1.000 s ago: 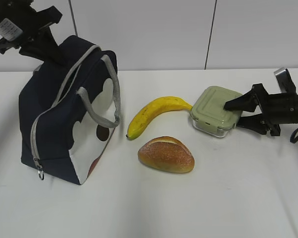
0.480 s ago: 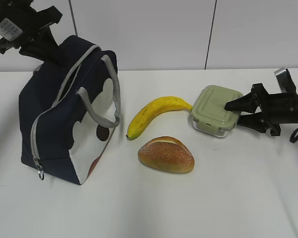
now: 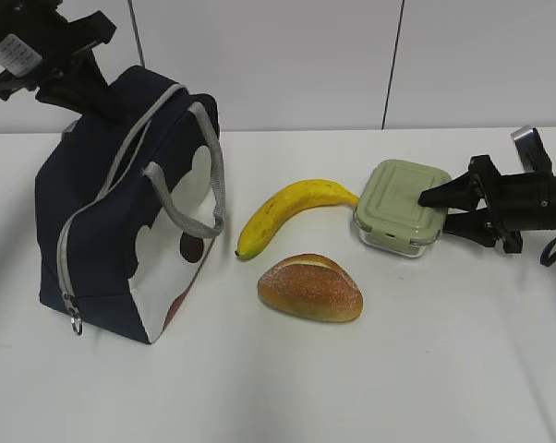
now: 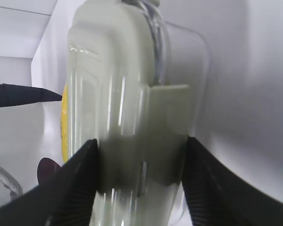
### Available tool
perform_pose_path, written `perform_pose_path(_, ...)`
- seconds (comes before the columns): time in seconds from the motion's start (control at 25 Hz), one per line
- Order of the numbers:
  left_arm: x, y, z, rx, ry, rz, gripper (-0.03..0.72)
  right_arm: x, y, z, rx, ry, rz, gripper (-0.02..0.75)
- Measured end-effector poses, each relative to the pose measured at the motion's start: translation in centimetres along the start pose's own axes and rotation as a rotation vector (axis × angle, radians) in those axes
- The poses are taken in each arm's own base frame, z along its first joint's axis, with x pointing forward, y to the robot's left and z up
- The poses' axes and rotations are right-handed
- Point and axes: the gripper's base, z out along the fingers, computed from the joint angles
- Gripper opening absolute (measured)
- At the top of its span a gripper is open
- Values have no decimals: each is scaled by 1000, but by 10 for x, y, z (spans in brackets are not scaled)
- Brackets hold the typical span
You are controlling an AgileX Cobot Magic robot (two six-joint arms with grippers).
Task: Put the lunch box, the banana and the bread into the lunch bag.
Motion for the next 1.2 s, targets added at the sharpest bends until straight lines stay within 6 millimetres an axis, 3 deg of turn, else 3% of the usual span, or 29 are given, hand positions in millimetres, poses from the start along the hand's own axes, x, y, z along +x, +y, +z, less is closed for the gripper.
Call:
perform_pose_path(0.92,0,0,0,0,0,1,0,3,4,1,-70,26,14,389)
perform_pose_path(1.2,0,0,0,2,0,0,0,-9,14,-1,-97,45,28,387)
